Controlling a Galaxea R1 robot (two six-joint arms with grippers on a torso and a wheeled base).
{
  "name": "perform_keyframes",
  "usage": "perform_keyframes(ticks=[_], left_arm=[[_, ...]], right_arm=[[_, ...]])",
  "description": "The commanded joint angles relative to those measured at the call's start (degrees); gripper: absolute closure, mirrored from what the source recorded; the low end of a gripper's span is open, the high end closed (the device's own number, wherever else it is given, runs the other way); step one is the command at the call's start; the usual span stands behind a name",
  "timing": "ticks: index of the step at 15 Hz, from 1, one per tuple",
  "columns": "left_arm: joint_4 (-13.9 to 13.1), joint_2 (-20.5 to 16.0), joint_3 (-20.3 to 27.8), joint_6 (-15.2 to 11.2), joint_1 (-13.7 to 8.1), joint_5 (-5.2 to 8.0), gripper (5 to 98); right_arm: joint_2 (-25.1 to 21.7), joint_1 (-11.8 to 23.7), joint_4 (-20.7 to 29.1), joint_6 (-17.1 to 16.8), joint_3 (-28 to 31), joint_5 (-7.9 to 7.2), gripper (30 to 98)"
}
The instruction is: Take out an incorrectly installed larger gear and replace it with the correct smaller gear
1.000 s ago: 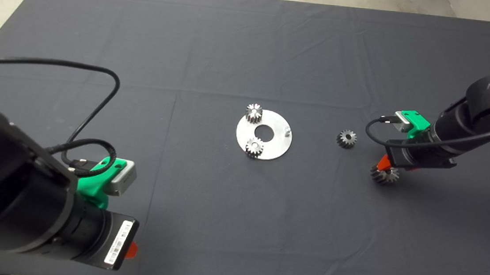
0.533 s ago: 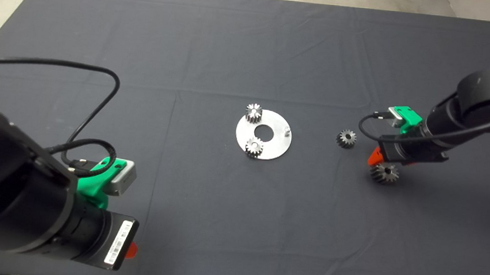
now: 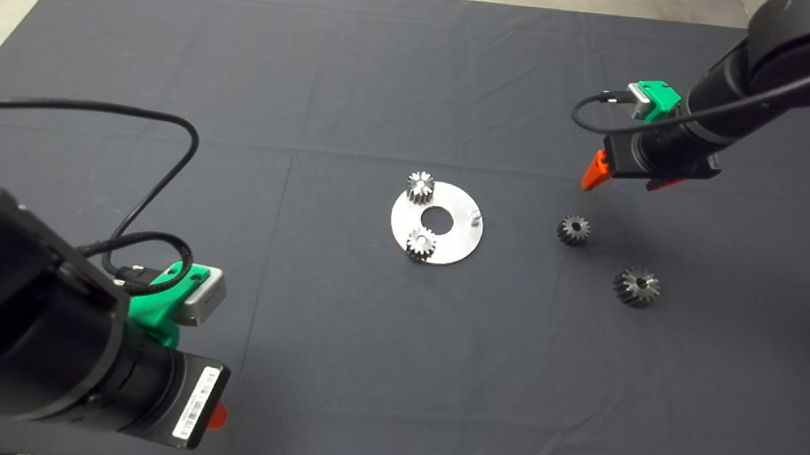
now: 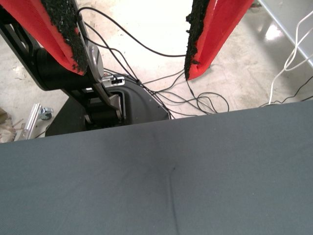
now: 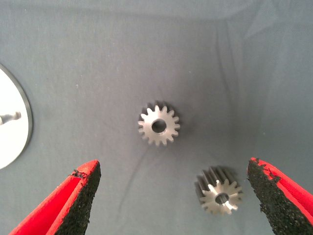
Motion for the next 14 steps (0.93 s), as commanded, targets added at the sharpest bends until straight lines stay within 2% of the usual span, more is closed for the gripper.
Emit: perform_keyframes(ticks=[1,4,7,9,14], left_arm=[[0.29,0.05,0.07,-0.31,-0.31,1.92,54.3],[0.29,0.12,0.01,-0.31,-0.31,1.92,54.3],[0.29,0.14,0.01,-0.31,-0.31,1.90,54.3],[0.29,0.06,0.01,-0.31,-0.31,1.92,54.3],[0.29,0.14,0.01,-0.37,-0.04,1.83,54.3]], right_arm=[[1.52,-2.35,2.19,-1.36,-4.42,-4.57,49.4],[1.70,-5.24,2.02,-3.54,-7.54,-4.48,49.4],[3.43,-7.41,1.36,-4.21,-10.79,-4.30,49.4],[4.86,-9.07,-0.72,-4.12,-10.93,-4.21,49.4],[5.27,-10.36,-0.88,-3.94,-10.84,-4.13,49.4]])
